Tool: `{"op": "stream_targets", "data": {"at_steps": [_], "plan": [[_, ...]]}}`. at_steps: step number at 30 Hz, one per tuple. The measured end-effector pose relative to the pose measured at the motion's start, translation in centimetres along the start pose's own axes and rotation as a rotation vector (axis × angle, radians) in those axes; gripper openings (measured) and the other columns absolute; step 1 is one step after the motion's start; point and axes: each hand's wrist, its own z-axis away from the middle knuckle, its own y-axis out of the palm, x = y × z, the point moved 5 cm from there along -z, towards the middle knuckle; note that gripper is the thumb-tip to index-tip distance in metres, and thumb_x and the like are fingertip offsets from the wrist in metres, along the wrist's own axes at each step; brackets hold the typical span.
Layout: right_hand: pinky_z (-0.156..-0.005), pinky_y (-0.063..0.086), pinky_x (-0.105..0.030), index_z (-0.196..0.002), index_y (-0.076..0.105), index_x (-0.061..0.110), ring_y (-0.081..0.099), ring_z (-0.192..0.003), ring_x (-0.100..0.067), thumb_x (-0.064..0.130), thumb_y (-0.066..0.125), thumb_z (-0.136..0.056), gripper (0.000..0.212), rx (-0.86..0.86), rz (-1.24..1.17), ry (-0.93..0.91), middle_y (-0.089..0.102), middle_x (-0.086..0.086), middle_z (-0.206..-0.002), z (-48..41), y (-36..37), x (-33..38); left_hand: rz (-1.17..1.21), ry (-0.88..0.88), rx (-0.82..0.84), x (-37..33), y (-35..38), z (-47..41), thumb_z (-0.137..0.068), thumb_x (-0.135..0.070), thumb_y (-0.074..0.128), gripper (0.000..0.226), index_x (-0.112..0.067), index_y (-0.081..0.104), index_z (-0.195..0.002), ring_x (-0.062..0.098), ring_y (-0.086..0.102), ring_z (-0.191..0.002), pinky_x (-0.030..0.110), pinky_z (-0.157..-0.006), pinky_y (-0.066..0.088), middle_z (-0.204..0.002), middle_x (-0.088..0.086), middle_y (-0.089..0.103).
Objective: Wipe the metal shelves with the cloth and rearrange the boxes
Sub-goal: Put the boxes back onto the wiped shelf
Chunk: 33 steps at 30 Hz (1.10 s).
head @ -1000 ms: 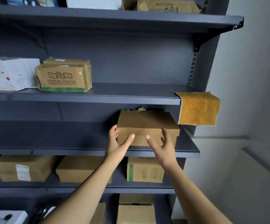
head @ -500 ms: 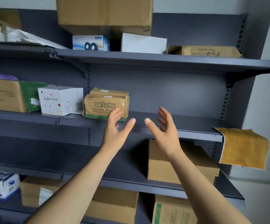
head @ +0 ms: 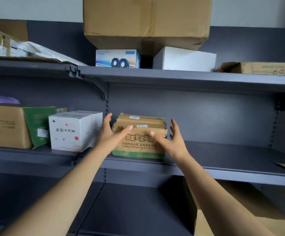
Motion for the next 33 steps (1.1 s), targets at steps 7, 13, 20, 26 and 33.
{"op": "stream_targets", "data": {"at_steps": [7, 13, 20, 26, 33], "plan": [[-0.087, 0.048, -0.007, -0.160, 0.014, 0.028, 0.063, -0.102, 0.013, 0.039, 0.089, -0.074, 0.114, 0.075, -0.033, 0.050, 0.062, 0.024, -0.120, -1.9, 2.0, -1.9, 0.047, -0.031, 0.141, 2.8, 0.7, -2.5, -0.061, -0.059, 0.089, 0.116, -0.044, 0.022, -0.154, 0.010, 0.048, -0.134, 0.042, -0.115, 0.040, -0.150, -0.016, 0.046], [-0.097, 0.054, -0.030, -0.126, 0.055, 0.033, 0.071, -0.103, -0.004, 0.034, 0.089, -0.076, 0.060, 0.018, -0.026, -0.038, 0.074, 0.016, -0.110, -1.4, 1.6, -1.9, 0.113, 0.011, 0.135, 3.0, 1.2, -1.8, -0.055, -0.053, 0.093, 0.109, -0.044, 0.035, -0.147, -0.002, 0.057, -0.120, 0.038, -0.109, 0.046, -0.130, -0.026, 0.059], [-0.103, 0.052, -0.044, -0.131, 0.056, 0.034, 0.069, -0.111, -0.011, 0.047, 0.091, -0.069, 0.072, -0.047, -0.052, -0.114, 0.073, 0.011, -0.119, 3.5, -0.9, 0.1, 0.194, 0.097, 0.080, -0.8, 1.2, 3.7, -0.071, -0.026, 0.092, 0.083, -0.037, 0.043, -0.136, -0.015, 0.060, -0.108, 0.018, -0.095, 0.049, -0.121, -0.025, 0.064], [-0.102, 0.052, -0.045, -0.132, 0.055, 0.037, 0.069, -0.112, -0.013, 0.045, 0.089, -0.075, 0.067, -0.045, -0.049, -0.162, 0.073, 0.010, -0.119, 9.8, -3.8, 3.3, 0.221, 0.120, 0.074, -4.8, 1.0, 10.5, -0.075, -0.019, 0.089, 0.083, -0.030, 0.042, -0.142, -0.008, 0.062, -0.111, 0.018, -0.095, 0.049, -0.125, -0.019, 0.065], [-0.104, 0.051, -0.045, -0.132, 0.056, 0.044, 0.058, -0.127, -0.018, 0.071, 0.087, -0.061, 0.082, -0.073, 0.007, -0.119, 0.063, -0.001, -0.130, 16.4, -5.3, 2.3, 0.230, 0.081, 0.080, -6.0, 0.0, 19.1, -0.076, -0.016, 0.088, 0.084, -0.027, 0.042, -0.144, -0.003, 0.063, -0.113, 0.023, -0.098, 0.049, -0.125, -0.017, 0.066]]}}
